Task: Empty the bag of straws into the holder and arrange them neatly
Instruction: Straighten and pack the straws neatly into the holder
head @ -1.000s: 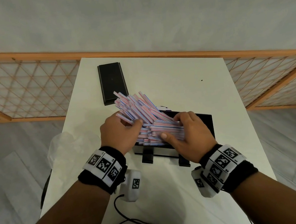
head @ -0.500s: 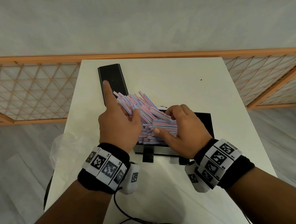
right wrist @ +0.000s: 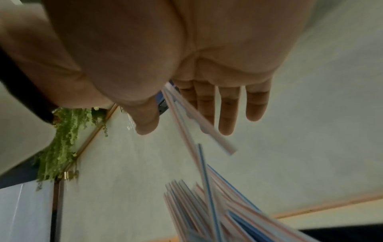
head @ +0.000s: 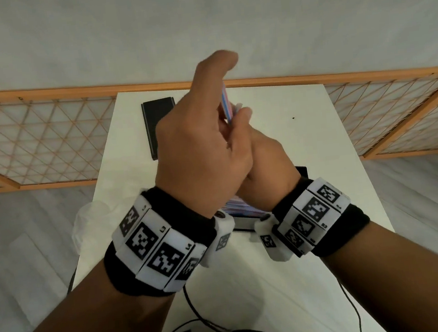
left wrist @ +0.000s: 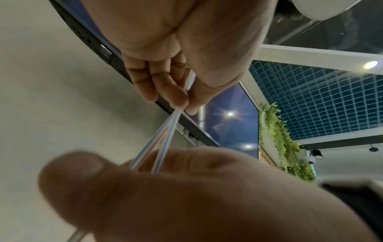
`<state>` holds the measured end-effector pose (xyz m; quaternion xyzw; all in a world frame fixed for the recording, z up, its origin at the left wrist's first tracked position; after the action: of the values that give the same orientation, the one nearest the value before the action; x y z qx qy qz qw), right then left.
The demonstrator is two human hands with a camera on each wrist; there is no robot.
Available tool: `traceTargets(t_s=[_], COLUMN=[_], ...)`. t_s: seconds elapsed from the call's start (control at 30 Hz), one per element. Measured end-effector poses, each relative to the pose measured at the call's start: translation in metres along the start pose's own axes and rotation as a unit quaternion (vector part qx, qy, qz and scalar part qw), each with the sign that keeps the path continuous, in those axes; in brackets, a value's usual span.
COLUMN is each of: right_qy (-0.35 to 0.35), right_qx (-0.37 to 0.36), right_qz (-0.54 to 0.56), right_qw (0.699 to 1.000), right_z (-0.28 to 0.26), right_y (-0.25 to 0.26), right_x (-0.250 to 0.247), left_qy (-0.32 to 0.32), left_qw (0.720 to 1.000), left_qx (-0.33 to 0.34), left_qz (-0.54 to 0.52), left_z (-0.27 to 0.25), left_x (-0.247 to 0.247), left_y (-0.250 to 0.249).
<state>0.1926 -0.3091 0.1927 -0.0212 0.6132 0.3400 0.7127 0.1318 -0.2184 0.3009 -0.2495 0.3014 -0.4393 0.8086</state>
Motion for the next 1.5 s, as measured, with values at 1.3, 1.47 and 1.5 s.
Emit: traceTargets(t_s=[1.3,1.47,1.5], right_qy=[0.093,0.037,0.027], right_qx=[0.1,0.084,0.086], right_qz=[-0.049,0.016,0.024], right_qw=[0.989,0.996,0.996], right_z=[-0.048,-0.042,-0.039], right_y=[-0.079,-0.064,-0.062], right_x=[0.051,0.025,0.019], left_qy=[0.293,0.145,0.114], left_qw=[0.943,0.981,0.986], left_qx=[-0.097,0.005,0.025], left_qz=[0.128,0.13,0.116], left_z=[-0.058,-0.017,-0.008], left_x=[0.065,0.038,0.031], left_y=[0.112,0.058,0.043])
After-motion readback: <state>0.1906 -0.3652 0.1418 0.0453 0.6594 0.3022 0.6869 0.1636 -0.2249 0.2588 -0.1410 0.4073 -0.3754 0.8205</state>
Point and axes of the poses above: each hand's wrist, its own z-axis towards the middle knuckle, its own x-axis out of the palm, y = z × x, the point moved 9 cm from there along z, towards the middle knuckle, and after that the axes turned 13 degrees about -z, right-handed, at the moved point
